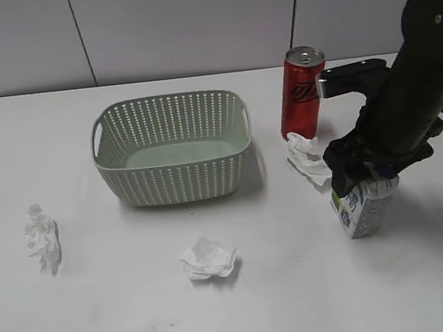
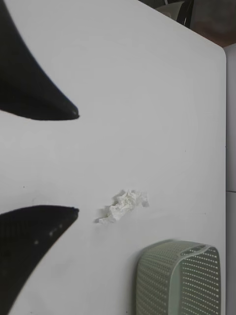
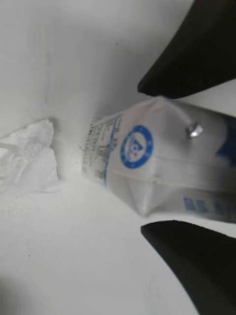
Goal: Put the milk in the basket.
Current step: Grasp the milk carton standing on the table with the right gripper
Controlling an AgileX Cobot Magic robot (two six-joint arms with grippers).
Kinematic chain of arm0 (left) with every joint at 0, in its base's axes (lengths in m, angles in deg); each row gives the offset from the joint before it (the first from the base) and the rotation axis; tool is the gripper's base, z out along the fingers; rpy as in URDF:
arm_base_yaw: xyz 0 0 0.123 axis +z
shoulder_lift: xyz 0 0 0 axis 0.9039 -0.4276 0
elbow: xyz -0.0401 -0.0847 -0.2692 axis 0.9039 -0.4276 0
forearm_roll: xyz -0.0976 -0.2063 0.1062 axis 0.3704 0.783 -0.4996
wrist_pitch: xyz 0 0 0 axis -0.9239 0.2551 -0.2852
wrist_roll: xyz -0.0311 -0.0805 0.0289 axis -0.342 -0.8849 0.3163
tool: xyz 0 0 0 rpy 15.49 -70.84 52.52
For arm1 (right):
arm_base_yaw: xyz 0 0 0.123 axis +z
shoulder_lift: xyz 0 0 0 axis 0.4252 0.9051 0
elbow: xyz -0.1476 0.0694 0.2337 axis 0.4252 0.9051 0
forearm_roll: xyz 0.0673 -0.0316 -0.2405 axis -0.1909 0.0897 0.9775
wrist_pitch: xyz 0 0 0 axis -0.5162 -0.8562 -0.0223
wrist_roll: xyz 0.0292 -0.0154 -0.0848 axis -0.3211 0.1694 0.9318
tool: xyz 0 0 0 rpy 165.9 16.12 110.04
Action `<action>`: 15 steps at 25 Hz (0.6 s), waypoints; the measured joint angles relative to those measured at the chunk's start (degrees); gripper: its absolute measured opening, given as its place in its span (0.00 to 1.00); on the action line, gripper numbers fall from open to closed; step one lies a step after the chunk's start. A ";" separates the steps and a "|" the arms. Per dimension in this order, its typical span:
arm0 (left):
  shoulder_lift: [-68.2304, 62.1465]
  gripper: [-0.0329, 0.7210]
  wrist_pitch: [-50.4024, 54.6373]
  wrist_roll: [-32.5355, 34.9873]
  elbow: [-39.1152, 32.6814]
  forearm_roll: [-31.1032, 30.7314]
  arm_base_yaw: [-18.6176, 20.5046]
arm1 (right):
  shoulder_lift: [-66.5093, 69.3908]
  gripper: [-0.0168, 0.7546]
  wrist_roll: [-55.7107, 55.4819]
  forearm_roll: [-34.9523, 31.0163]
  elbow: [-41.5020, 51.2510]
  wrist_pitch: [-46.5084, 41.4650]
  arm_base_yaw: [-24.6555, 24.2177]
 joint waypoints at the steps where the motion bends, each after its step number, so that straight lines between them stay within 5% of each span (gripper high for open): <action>1: 0.00 0.61 0.00 0.00 0.00 0.00 0.00 | 0.49 0.81 0.00 0.00 0.00 0.27 0.00; 7: 0.00 0.61 0.00 0.00 0.00 0.00 0.00 | 2.75 0.74 0.00 -0.08 -0.02 0.61 0.00; 15: 0.00 0.61 0.00 0.00 0.00 0.00 0.00 | 4.12 0.50 0.00 -1.27 -0.53 0.47 0.00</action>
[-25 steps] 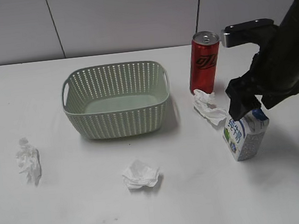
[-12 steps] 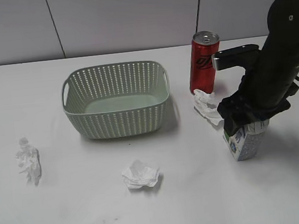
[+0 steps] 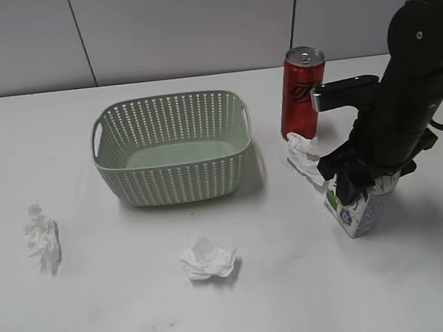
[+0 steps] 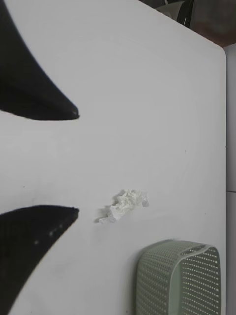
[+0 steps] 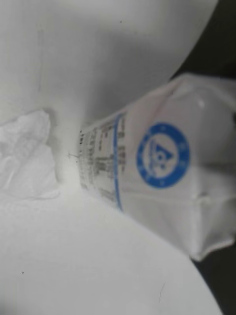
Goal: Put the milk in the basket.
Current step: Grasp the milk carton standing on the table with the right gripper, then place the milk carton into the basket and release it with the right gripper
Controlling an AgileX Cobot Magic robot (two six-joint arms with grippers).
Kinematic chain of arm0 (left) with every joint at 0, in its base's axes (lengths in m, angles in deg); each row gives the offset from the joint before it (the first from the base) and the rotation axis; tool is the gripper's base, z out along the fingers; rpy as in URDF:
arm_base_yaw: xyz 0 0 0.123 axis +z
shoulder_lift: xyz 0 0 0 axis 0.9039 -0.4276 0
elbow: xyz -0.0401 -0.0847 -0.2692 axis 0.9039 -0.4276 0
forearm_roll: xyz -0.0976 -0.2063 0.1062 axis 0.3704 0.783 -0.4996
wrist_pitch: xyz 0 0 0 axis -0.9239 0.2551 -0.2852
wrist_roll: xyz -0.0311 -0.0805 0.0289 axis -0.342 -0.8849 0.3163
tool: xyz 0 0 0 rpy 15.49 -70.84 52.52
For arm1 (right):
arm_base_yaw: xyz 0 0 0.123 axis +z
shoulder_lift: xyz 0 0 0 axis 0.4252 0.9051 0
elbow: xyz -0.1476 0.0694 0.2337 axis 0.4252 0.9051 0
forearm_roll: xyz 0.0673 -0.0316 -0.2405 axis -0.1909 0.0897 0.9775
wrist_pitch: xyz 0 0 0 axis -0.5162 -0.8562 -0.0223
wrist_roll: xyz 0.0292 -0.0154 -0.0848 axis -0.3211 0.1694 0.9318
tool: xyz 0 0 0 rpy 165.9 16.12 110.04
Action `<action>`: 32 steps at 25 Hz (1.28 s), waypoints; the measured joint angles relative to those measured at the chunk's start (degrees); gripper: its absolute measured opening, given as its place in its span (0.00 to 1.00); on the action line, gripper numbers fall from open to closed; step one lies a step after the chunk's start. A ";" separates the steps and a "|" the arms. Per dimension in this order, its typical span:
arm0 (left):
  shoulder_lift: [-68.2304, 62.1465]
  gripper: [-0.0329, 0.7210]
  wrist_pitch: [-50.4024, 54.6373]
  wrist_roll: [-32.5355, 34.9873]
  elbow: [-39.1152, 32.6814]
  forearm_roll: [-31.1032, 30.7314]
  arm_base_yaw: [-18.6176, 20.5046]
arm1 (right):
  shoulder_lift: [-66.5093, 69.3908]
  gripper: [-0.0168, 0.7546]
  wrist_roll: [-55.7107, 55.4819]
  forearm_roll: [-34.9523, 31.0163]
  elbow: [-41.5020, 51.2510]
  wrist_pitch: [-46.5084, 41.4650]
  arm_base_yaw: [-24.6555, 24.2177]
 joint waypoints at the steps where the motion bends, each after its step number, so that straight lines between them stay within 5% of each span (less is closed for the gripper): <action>1: 0.00 0.61 0.00 0.00 0.00 0.00 0.00 | 0.05 0.50 0.00 0.00 -0.11 -0.19 0.00; 19: 0.00 0.61 0.00 0.00 0.00 0.00 0.00 | 0.92 0.50 2.59 -3.84 -20.40 -26.06 0.00; 32: 0.00 0.61 0.00 0.00 0.00 0.00 0.00 | 1.04 0.50 2.67 -8.01 -41.21 -22.19 7.35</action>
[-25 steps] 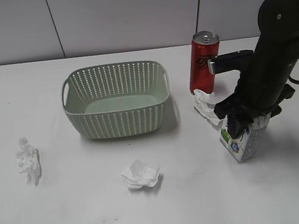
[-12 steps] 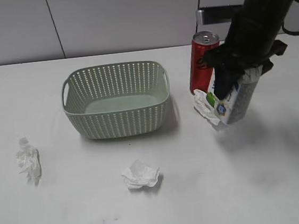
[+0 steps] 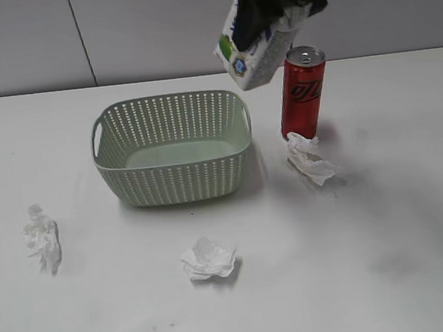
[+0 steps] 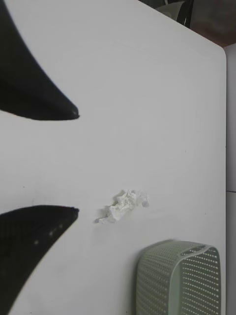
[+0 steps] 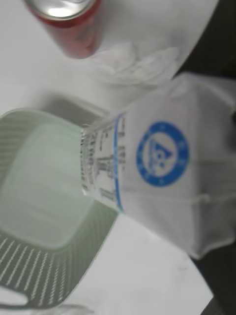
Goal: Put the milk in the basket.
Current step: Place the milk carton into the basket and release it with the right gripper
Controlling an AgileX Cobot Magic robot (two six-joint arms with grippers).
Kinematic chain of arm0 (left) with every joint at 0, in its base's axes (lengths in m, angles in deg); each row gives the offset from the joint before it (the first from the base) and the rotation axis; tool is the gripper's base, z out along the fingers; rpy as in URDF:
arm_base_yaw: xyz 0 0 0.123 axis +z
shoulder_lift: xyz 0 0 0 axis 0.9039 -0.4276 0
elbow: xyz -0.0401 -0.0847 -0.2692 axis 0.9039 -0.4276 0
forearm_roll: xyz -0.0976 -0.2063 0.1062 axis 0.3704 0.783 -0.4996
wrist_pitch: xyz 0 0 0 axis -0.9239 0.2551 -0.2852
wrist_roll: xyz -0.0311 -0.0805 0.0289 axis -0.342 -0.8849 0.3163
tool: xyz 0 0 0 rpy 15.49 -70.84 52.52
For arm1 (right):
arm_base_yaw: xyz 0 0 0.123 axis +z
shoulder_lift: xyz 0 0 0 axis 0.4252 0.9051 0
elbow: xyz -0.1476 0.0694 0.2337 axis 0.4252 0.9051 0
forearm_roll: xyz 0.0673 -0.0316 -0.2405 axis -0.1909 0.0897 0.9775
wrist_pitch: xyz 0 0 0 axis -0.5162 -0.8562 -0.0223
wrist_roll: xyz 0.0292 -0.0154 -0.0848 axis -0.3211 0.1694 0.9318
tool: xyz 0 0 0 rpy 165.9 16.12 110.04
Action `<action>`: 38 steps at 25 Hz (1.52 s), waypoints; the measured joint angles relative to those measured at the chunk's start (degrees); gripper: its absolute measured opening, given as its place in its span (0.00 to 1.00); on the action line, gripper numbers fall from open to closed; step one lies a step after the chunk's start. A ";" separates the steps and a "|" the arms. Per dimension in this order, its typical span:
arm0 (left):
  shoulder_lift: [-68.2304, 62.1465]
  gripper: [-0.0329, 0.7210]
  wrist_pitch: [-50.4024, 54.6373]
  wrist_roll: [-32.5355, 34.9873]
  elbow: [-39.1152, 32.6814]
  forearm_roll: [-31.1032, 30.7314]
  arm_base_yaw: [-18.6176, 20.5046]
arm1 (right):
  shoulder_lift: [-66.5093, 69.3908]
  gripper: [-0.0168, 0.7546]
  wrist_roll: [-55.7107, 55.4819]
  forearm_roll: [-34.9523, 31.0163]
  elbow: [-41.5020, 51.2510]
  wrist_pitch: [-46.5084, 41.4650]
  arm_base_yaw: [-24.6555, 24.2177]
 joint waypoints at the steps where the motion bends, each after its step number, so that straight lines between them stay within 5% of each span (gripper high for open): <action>1: 0.00 0.61 0.00 0.00 0.00 0.00 0.00 | 0.25 0.50 0.08 0.00 -0.92 1.15 0.86; 10: 0.00 0.61 0.00 0.00 0.00 0.00 0.00 | 7.01 0.50 5.17 2.16 -3.13 10.72 6.83; 27: 0.00 0.61 0.00 0.00 0.00 0.00 0.00 | 23.28 0.50 10.21 6.72 -3.19 15.60 7.38; 29: 0.00 0.61 0.00 0.00 0.00 0.00 0.00 | 23.92 0.54 10.26 7.32 -3.19 15.94 7.38; 33: 0.00 0.61 0.00 0.00 0.00 0.00 0.00 | 24.07 0.81 10.49 7.39 -3.42 16.93 7.44; 38: 0.00 0.61 0.00 0.00 0.00 0.00 0.00 | 24.13 0.87 10.49 7.52 -6.67 15.20 7.49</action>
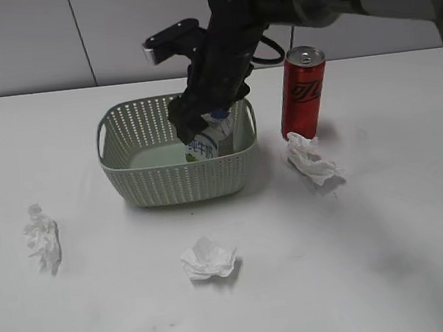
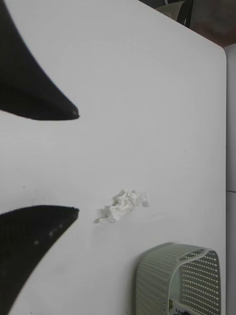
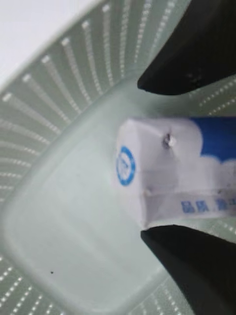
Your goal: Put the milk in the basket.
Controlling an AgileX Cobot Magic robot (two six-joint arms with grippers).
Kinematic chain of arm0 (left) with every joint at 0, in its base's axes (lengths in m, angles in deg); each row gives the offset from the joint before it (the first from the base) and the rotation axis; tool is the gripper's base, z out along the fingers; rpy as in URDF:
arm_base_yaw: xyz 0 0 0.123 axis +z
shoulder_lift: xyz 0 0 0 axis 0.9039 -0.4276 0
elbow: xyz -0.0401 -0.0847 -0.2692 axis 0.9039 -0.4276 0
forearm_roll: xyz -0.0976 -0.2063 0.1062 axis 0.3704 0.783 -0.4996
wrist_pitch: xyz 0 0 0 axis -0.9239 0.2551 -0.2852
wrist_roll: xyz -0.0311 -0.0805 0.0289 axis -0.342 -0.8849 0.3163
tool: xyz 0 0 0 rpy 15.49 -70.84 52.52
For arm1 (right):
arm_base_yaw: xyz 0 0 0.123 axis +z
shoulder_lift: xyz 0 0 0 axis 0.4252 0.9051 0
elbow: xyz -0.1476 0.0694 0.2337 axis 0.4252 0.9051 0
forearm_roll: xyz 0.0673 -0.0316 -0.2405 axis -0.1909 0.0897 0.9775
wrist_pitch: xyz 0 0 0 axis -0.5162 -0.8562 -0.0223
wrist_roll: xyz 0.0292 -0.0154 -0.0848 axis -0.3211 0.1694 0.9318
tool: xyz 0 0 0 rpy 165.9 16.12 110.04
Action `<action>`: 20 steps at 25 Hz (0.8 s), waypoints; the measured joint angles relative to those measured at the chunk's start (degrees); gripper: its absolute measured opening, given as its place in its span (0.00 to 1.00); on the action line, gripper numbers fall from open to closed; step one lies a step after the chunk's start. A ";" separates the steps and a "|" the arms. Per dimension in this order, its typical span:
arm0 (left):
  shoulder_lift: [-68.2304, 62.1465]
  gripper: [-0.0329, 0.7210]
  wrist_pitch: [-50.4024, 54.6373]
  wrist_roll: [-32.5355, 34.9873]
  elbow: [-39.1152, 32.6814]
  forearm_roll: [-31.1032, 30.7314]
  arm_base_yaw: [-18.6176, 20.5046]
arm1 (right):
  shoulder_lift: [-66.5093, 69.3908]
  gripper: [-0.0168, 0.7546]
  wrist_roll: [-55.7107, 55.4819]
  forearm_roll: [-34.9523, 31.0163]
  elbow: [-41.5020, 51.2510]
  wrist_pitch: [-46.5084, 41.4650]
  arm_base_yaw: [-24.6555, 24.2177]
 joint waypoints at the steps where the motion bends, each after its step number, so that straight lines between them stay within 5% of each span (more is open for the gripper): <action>1: 0.00 0.61 0.00 0.00 0.00 0.00 0.00 | 0.00 0.87 0.00 0.15 -1.66 -1.07 -0.05; 7: 0.00 0.61 0.00 0.00 0.00 0.00 0.00 | -1.23 0.87 0.00 0.14 -12.03 -6.76 0.00; 20: 0.00 0.61 0.00 0.00 0.00 0.00 0.00 | -15.17 0.83 -2.85 3.45 -12.69 -19.69 -0.20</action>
